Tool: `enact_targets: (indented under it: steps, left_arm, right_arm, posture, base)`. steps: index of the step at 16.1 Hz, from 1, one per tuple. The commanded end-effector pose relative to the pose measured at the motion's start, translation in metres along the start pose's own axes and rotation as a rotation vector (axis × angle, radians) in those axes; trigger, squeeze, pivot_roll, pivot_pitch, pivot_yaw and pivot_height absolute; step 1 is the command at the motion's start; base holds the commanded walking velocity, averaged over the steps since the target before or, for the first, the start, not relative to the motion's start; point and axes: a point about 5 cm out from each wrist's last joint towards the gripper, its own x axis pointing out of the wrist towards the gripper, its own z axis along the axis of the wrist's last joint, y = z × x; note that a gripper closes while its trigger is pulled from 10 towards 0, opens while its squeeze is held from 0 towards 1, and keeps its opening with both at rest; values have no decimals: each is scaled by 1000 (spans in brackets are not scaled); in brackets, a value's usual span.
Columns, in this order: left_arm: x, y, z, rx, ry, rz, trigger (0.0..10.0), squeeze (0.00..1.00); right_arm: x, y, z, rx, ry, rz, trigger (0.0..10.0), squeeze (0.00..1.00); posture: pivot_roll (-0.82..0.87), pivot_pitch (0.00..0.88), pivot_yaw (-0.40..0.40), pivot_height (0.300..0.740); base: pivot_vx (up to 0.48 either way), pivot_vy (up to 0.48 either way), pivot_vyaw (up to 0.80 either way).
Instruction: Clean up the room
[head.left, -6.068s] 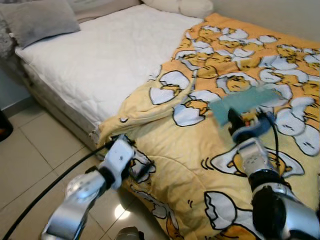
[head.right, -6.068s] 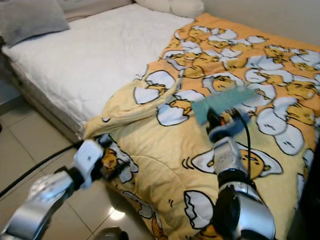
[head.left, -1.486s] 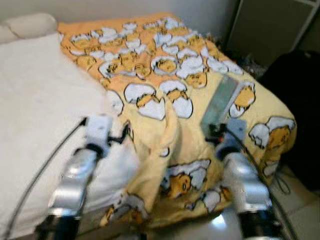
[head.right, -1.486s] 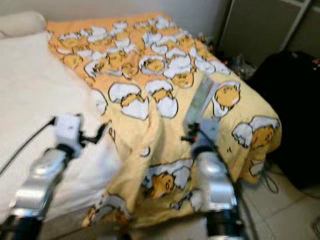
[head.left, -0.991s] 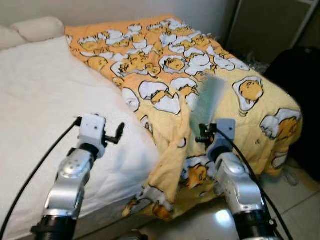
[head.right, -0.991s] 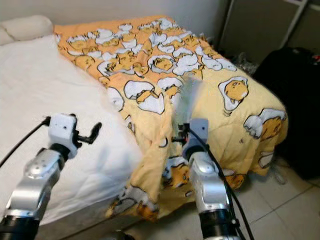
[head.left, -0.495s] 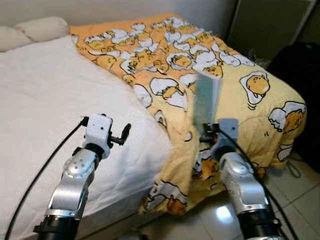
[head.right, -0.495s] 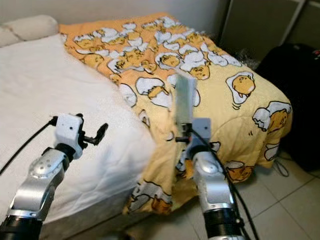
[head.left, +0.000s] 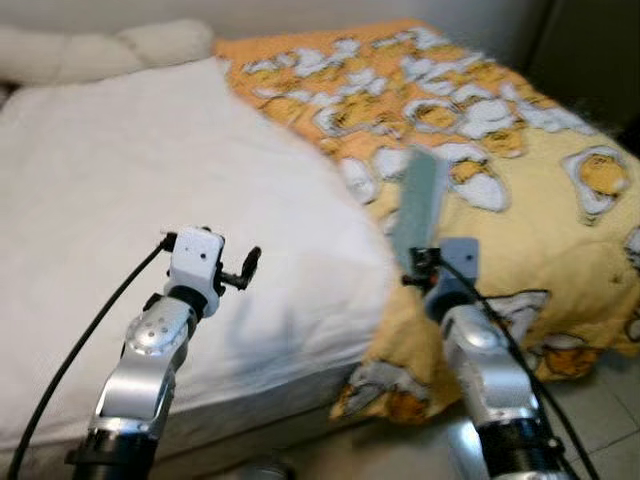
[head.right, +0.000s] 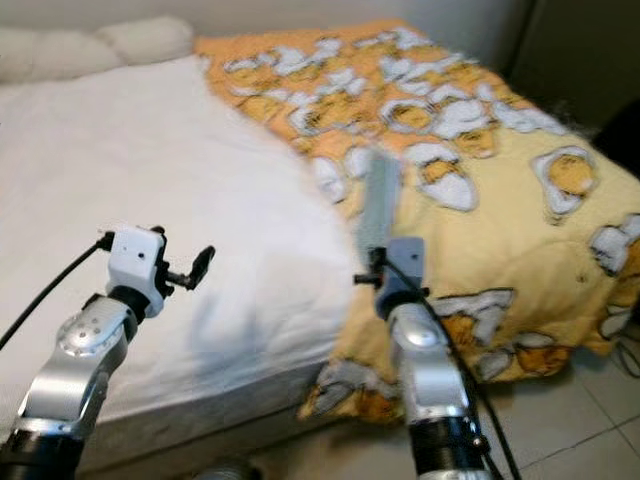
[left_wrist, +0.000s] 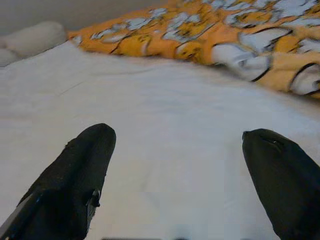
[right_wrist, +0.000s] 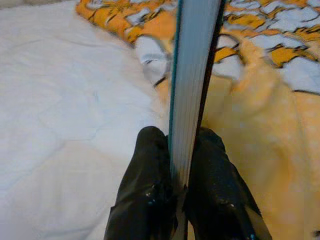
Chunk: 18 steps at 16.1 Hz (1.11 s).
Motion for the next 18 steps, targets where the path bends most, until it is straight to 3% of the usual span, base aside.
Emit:
enact_targets:
  steps: [1, 18]
  left_arm:
    - [0, 3, 1, 11, 2, 8, 10000, 275]
    - [5, 4, 4, -8, -5, 39, 10000, 275]
  right_arm:
    - [3, 9, 13, 11, -61, 31, 10000, 0]
    - [11, 8, 19, -6, -61, 50, 10000, 0]
  posture:
    - [142, 0, 29, 740]
    - [145, 0, 14, 740]
  base:
    - [0, 307, 0]
    - [0, 311, 0]
